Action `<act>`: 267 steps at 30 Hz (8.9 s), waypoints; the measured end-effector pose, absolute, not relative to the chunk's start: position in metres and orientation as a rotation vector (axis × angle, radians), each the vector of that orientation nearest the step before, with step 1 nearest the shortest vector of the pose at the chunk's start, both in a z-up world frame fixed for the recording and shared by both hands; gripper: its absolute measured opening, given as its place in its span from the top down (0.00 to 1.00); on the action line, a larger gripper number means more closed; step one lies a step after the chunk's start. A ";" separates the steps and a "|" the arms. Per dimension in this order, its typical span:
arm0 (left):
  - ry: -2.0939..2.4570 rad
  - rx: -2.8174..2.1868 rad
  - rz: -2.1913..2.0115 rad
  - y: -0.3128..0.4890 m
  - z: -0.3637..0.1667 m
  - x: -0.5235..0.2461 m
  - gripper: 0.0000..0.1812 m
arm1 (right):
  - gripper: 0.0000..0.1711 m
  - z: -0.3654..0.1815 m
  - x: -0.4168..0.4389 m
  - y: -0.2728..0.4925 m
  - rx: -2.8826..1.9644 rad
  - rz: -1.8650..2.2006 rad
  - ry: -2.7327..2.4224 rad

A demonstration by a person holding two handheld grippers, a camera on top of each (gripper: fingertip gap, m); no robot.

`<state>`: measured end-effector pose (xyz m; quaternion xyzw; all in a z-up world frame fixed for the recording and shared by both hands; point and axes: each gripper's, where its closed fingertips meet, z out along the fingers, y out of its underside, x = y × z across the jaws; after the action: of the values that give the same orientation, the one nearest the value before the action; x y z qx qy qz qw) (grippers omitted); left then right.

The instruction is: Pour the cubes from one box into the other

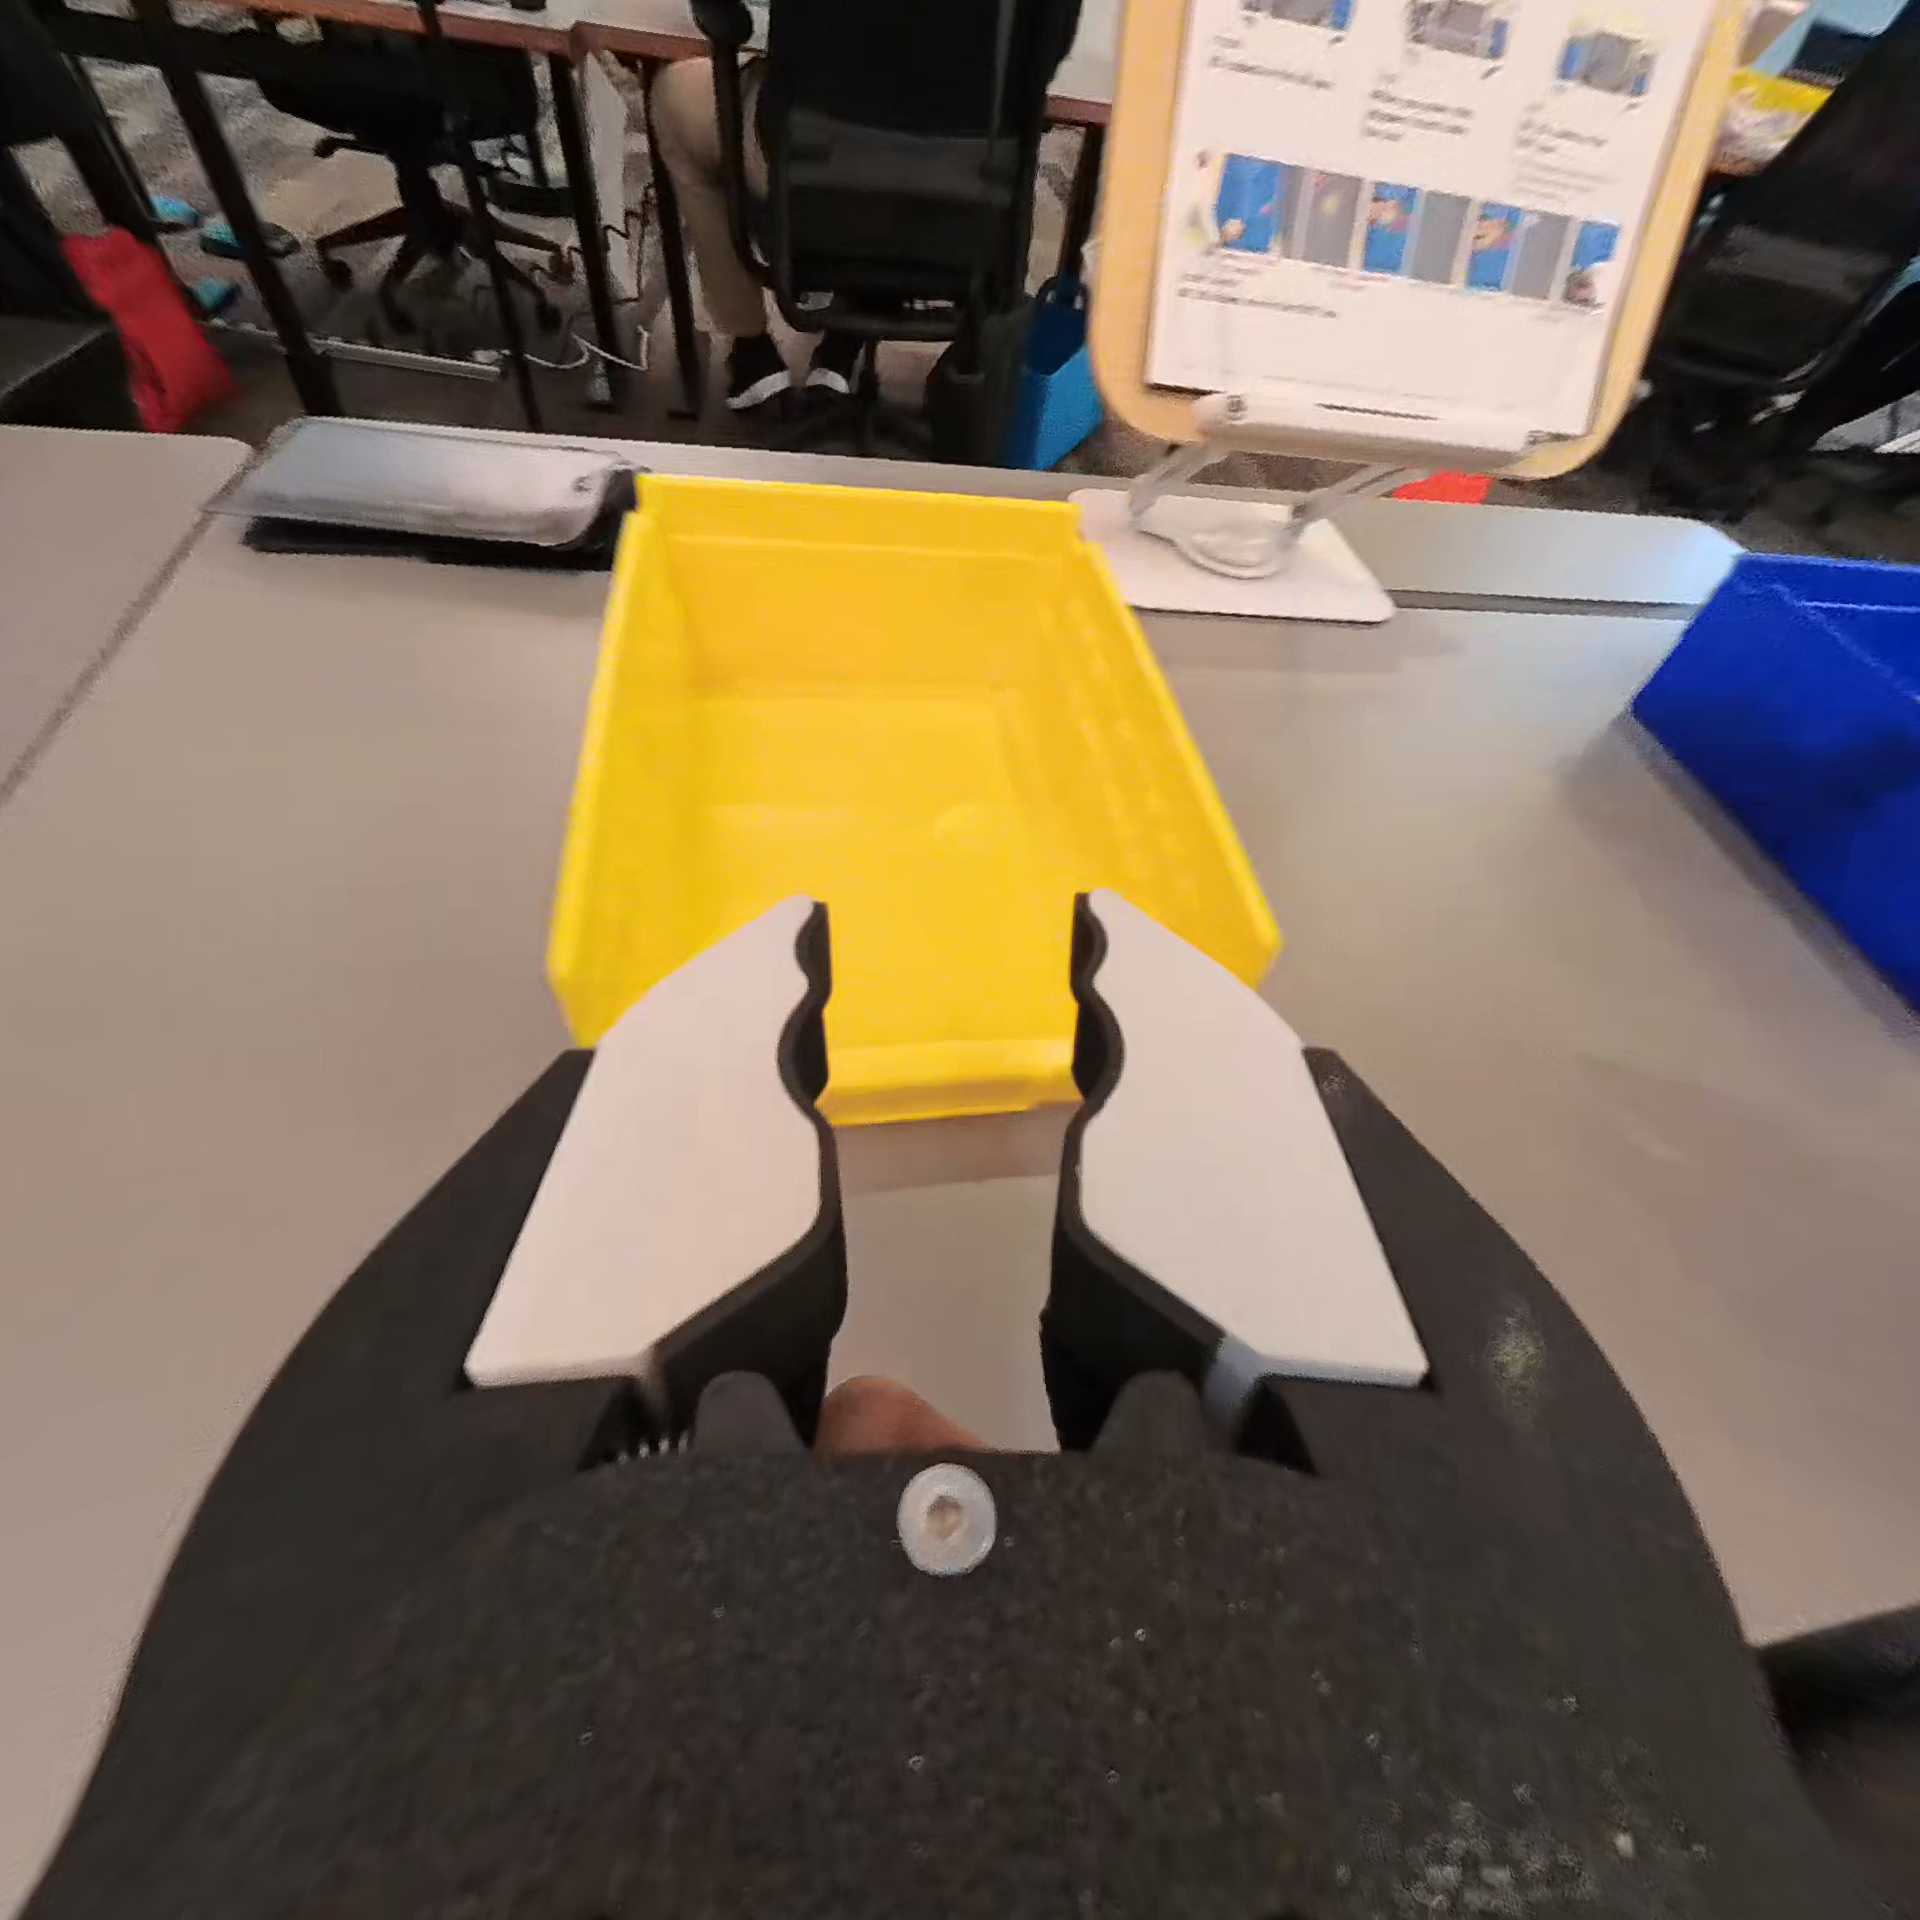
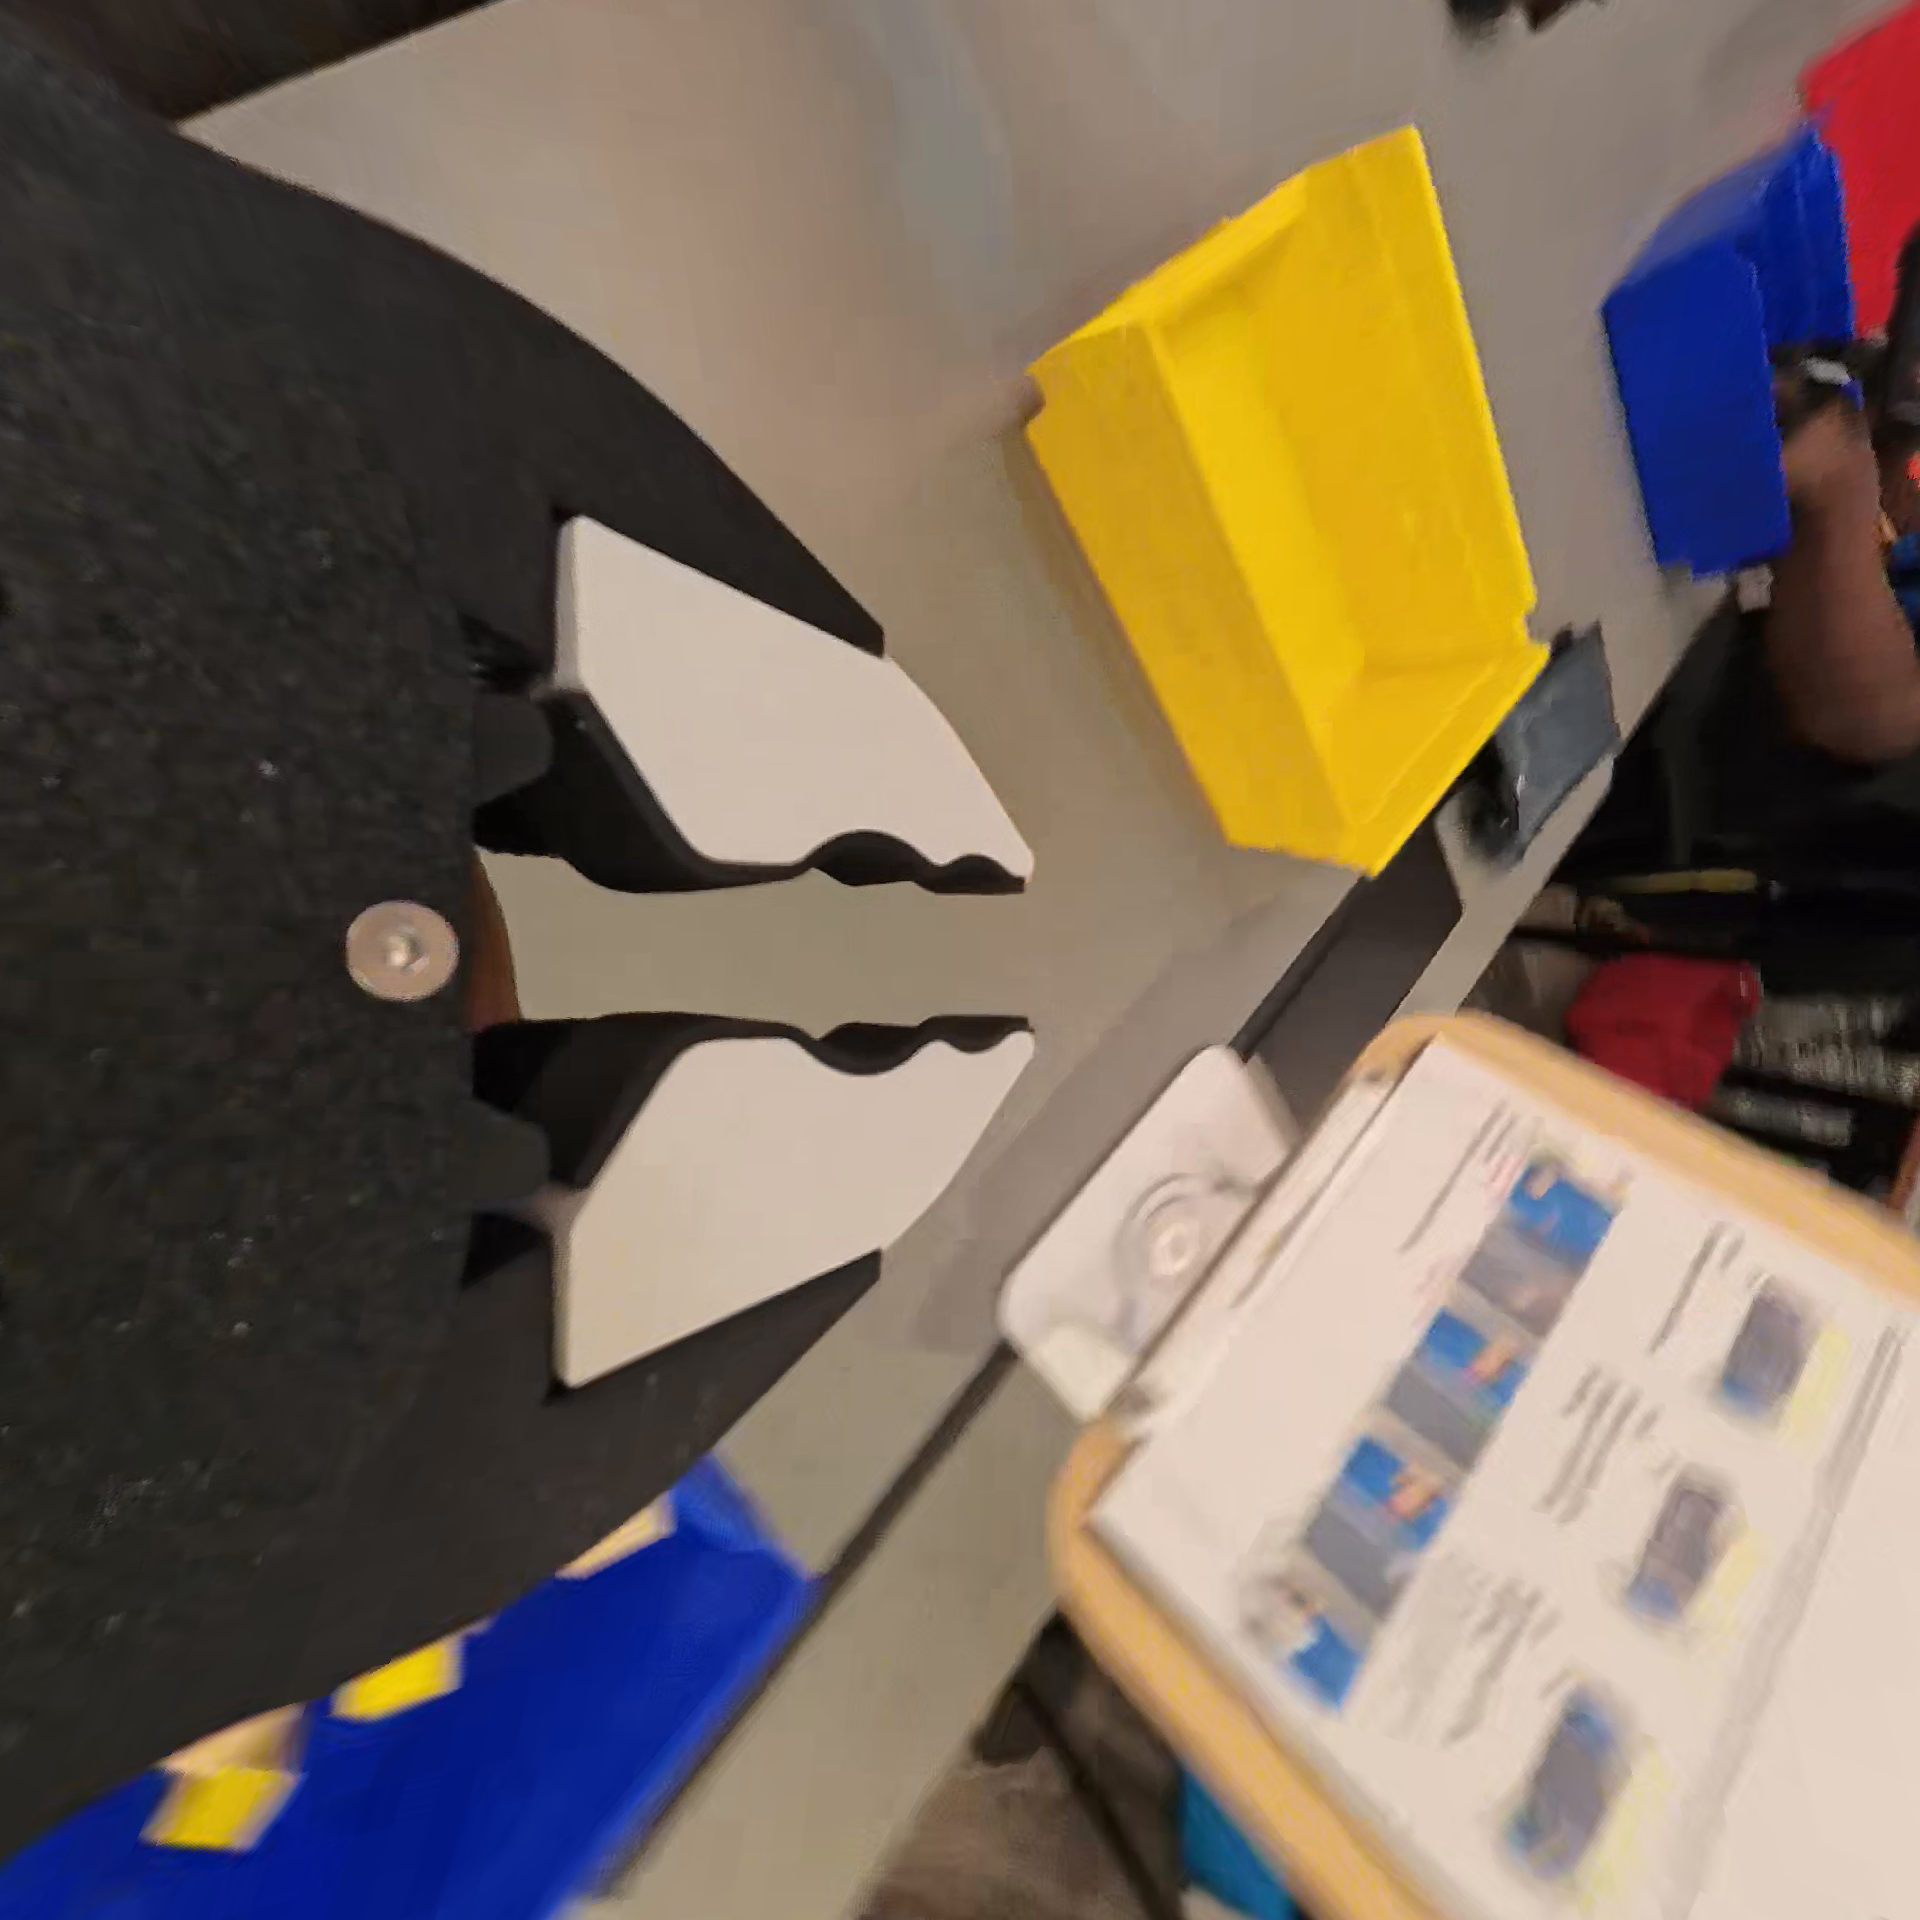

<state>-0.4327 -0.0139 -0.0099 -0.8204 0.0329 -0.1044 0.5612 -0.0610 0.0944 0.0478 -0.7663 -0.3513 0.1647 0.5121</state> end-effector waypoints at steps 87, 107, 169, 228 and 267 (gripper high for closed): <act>0.223 -2.055 -0.093 0.057 -0.110 -0.226 0.98 | 0.99 -0.101 -0.035 0.060 -1.933 0.164 0.056; -0.136 -2.044 -0.074 -0.038 -0.112 -0.514 0.69 | 0.86 -0.065 -0.115 -0.032 -1.863 0.679 -0.464; 0.514 -2.006 -0.430 0.043 -0.110 0.112 0.88 | 0.93 -0.137 0.313 0.037 -2.061 0.009 0.360; -0.106 -1.999 -0.209 -0.022 -0.090 -0.414 0.77 | 0.86 -0.089 -0.020 -0.025 -1.922 0.221 -0.538; -0.023 -2.083 -0.037 -0.049 -0.142 -0.408 0.82 | 0.87 -0.131 0.187 -0.065 -2.048 0.299 0.161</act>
<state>-0.4085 -0.0490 -0.1418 -0.8631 -0.0097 -0.0155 0.5047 0.1869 -0.0647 -0.1313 -0.8497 0.0669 0.1240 0.5082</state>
